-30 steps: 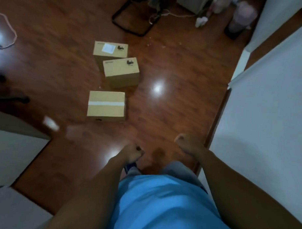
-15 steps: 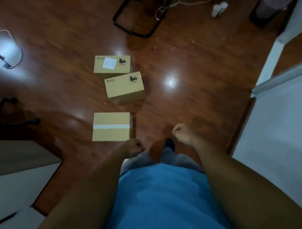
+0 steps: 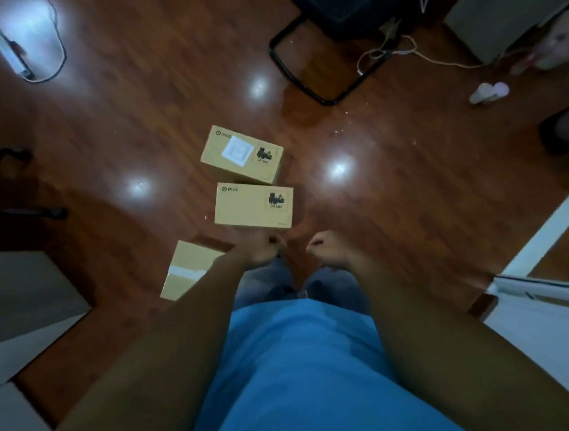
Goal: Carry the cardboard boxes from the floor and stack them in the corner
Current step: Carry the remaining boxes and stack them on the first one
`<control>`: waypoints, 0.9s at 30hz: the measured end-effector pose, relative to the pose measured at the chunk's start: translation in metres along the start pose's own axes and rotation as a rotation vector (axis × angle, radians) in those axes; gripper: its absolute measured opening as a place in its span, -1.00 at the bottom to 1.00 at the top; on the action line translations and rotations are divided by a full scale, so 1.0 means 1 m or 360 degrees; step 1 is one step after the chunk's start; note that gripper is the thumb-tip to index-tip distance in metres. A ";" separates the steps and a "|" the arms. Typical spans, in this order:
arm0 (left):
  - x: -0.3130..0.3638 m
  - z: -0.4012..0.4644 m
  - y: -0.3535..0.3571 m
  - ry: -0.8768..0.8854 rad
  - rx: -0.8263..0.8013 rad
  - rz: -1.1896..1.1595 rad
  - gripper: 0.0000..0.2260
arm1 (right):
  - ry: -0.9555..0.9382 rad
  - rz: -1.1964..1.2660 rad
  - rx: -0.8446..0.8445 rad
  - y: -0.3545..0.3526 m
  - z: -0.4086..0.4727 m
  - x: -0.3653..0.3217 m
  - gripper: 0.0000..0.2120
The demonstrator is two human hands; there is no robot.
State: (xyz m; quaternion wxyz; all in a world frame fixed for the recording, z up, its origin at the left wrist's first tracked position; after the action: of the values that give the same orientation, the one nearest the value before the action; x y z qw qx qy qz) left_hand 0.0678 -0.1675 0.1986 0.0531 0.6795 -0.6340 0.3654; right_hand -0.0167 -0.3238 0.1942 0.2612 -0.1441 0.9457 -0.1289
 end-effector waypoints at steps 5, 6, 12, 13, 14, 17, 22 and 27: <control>-0.013 0.075 -0.094 -0.0277 0.0270 -0.0281 -0.89 | -0.0034 0.0047 0.0036 -0.040 0.084 -0.065 -0.81; -0.021 0.089 -0.104 -0.0334 0.0289 -0.0342 -0.90 | -0.0025 0.0052 0.0015 -0.043 0.103 -0.075 -0.80; -0.080 0.164 -0.108 -0.0606 0.0435 -0.0500 -0.88 | -0.0062 -0.0212 0.0025 -0.034 0.239 -0.100 -0.74; -0.096 0.179 -0.101 -0.0634 0.0505 -0.0486 -0.89 | -0.0046 -0.0255 0.0038 -0.027 0.266 -0.094 -0.71; -0.114 0.197 -0.093 -0.0674 0.0545 -0.0451 -0.93 | -0.0006 -0.0302 0.0048 -0.020 0.295 -0.084 -0.65; -0.180 0.258 -0.048 -0.0804 0.0500 -0.0284 -0.76 | 0.0204 -0.0389 0.0106 0.001 0.372 -0.037 -0.40; -0.282 0.326 -0.026 -0.1016 0.0836 -0.0077 -0.29 | 0.0420 -0.0062 0.0261 0.044 0.455 0.049 0.03; -0.350 0.358 -0.001 -0.1004 0.0767 -0.0783 -0.06 | 0.0513 0.0829 0.0283 0.086 0.488 0.097 -0.02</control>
State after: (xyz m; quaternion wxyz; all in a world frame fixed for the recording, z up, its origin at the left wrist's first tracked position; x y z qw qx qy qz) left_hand 0.2475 -0.0710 -0.2589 -0.2166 0.8805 -0.3363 0.2544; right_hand 0.1454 -0.3593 -0.2831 0.1438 0.1486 0.9650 -0.1610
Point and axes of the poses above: each hand's wrist, its own z-axis towards the middle knuckle, its own y-axis out of the palm, x = y × z, the point moved 5 cm from there along z, towards the middle knuckle, and after that the axes turned 7 degrees about z, right-handed, at the moved point
